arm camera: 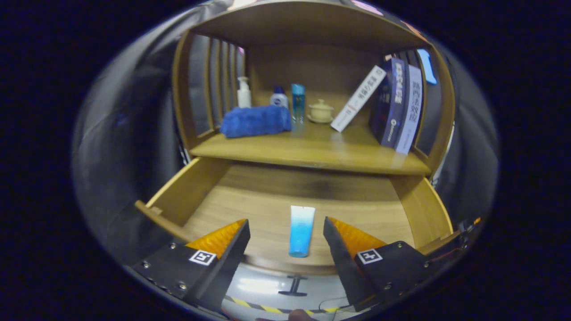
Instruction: Pull open the drawer, take out the items inside it, and place them on the countertop above the cabinet.
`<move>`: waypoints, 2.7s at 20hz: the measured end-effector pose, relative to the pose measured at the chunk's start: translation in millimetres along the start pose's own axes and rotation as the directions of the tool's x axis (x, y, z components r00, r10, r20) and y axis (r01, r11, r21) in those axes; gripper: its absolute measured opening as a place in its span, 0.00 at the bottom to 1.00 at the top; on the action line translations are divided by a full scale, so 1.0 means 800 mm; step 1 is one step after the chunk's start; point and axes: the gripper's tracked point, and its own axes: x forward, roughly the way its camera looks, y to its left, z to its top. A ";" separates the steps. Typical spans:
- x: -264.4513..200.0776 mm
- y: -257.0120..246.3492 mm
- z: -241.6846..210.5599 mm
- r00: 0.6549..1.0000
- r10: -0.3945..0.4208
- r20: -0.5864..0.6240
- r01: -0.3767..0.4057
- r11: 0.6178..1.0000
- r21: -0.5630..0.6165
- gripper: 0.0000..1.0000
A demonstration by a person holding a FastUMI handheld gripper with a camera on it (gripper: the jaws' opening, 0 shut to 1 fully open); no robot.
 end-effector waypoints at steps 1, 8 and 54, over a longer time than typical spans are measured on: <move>0.014 -0.005 -0.004 0.997 -0.025 -0.068 0.027 0.999 0.028 0.99; 0.078 -0.012 -0.066 0.862 -0.035 -0.505 0.121 0.983 0.139 1.00; 0.197 -0.042 0.196 0.957 -0.076 0.279 0.018 0.978 0.206 0.38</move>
